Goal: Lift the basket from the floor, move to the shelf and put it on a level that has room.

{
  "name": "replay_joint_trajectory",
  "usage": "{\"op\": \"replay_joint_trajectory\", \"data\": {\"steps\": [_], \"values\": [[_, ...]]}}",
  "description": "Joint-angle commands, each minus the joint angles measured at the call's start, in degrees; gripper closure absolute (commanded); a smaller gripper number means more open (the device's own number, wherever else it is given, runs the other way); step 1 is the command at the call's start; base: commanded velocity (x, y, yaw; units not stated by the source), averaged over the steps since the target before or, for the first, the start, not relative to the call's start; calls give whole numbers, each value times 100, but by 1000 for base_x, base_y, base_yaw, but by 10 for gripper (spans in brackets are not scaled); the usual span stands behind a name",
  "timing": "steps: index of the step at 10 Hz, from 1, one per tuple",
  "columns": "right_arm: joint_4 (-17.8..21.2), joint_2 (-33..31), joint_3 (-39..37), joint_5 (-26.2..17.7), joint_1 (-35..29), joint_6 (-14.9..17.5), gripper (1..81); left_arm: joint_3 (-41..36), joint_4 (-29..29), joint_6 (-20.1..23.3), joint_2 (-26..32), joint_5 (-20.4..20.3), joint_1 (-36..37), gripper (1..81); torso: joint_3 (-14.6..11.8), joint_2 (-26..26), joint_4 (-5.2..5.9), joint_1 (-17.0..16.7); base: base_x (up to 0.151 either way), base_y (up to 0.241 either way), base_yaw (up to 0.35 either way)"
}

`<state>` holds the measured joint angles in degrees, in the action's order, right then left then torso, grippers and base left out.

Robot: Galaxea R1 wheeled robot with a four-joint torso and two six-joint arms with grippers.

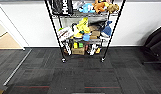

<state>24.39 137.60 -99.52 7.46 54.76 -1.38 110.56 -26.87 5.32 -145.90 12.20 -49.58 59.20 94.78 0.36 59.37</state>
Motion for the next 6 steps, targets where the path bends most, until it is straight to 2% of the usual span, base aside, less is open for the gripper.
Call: {"op": "replay_joint_trajectory", "data": {"steps": [1, 3, 6], "values": [[109, -345, 303, 27, -566, -64, 811, -113, -29, 31, 218, 414, 585, 811, 2, -553, 0, -356, 0, 0, 0], [118, -186, 321, -51, -768, -64, 811, -113, -73, 5, 166, 458, 769, 811, -31, -918, 0, -590, 0, 0, 0], [127, 7, 303, -333, -1181, -64, 811, -157, -160, -39, 201, 783, 1121, 811, -33, -1504, 0, -966, 0, 0, 0]]}}
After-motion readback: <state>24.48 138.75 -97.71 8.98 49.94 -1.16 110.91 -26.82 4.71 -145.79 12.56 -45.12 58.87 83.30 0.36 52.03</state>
